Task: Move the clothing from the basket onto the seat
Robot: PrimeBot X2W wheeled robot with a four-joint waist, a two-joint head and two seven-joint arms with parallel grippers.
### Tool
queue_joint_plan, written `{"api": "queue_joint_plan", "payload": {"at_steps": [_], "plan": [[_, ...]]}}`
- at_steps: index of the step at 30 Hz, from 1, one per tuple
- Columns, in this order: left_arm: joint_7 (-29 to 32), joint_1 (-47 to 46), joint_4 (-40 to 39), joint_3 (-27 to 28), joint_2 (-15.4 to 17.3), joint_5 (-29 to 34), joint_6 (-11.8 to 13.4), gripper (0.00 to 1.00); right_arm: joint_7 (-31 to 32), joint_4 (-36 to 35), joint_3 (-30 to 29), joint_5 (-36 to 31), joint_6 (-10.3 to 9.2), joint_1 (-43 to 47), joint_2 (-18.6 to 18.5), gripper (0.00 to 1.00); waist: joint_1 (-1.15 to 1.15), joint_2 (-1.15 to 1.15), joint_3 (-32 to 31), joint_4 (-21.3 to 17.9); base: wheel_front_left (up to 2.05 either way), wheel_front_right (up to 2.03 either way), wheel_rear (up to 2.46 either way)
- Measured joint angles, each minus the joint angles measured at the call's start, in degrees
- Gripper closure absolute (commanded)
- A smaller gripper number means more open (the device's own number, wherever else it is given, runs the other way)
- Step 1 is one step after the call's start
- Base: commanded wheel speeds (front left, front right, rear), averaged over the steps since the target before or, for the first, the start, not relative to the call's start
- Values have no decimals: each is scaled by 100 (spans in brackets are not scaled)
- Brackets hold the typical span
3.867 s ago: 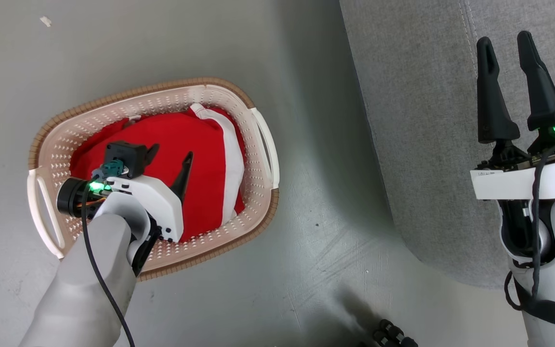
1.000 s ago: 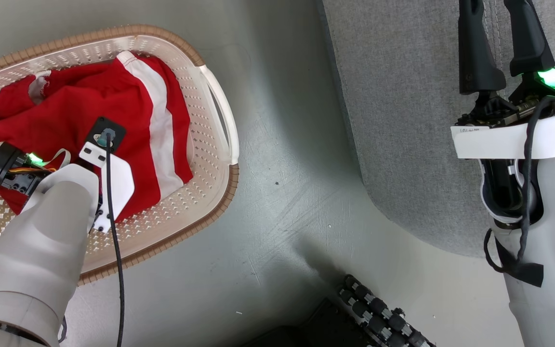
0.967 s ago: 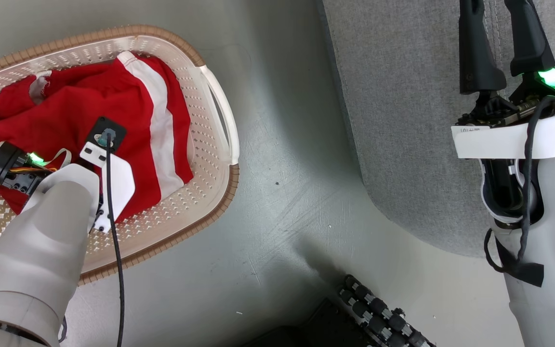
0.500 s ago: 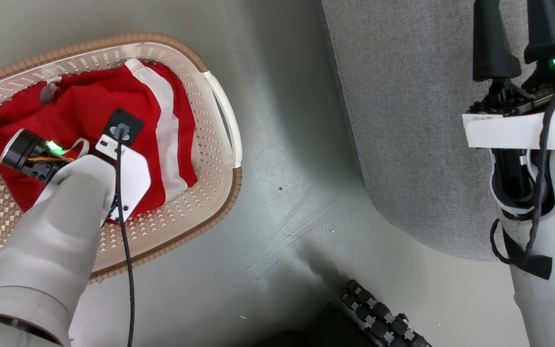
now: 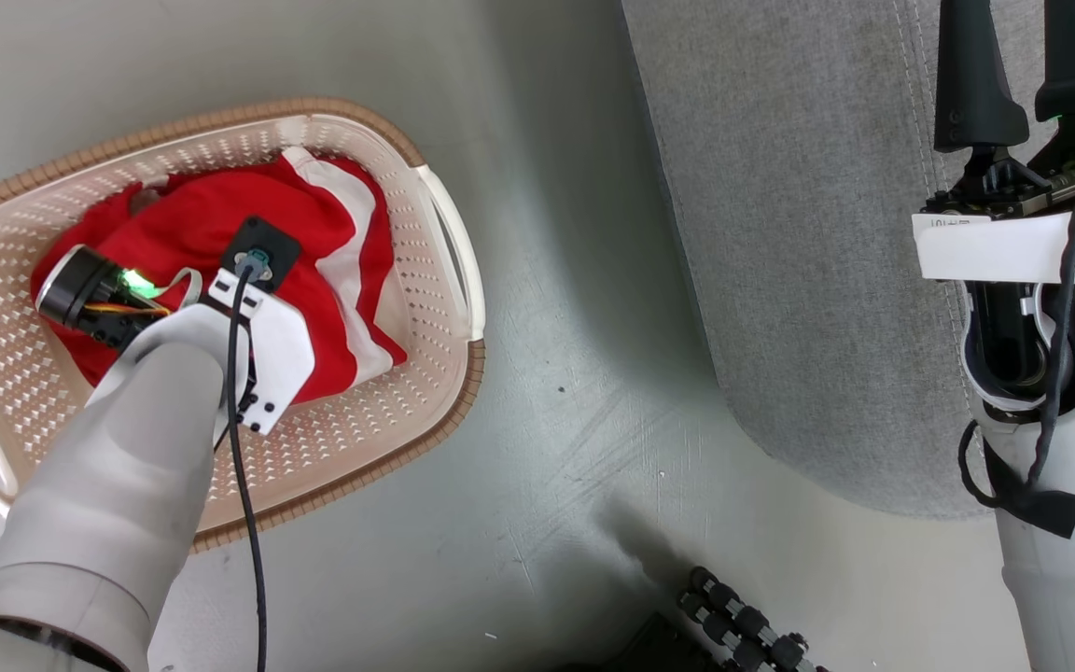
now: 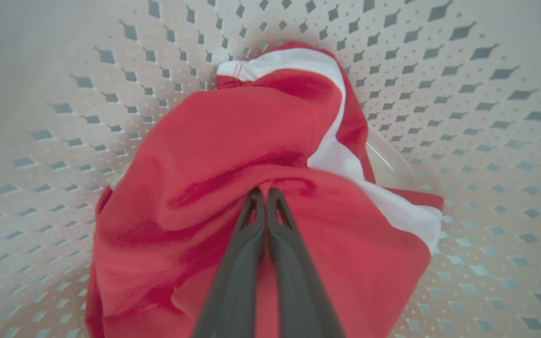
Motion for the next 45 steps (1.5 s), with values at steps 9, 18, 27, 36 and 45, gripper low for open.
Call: {"api": "queue_joint_plan", "payload": {"at_steps": [9,18,27,36,45], "plan": [[-549,255,-46,46,-13,-158,-192,100,0,112,-73,-45,0,5,-1,0,0,0,-355,148,0,0,0],[-1053,481,-180,79,-141,-307,-303,100,0,203,-96,-89,0,36,-112,0,0,0,-773,314,0,0,0],[-1206,786,-333,90,-229,-501,-401,100,0,359,-110,-97,0,235,-224,0,0,0,-1305,517,0,0,0],[-1299,1051,-738,146,-278,-770,-452,100,0,526,-136,-141,0,537,-403,0,0,0,-1840,700,0,0,0],[-1299,1360,-1488,213,-291,-1011,-456,100,0,695,-29,-144,0,832,-525,0,0,0,-2413,886,0,0,0]]}}
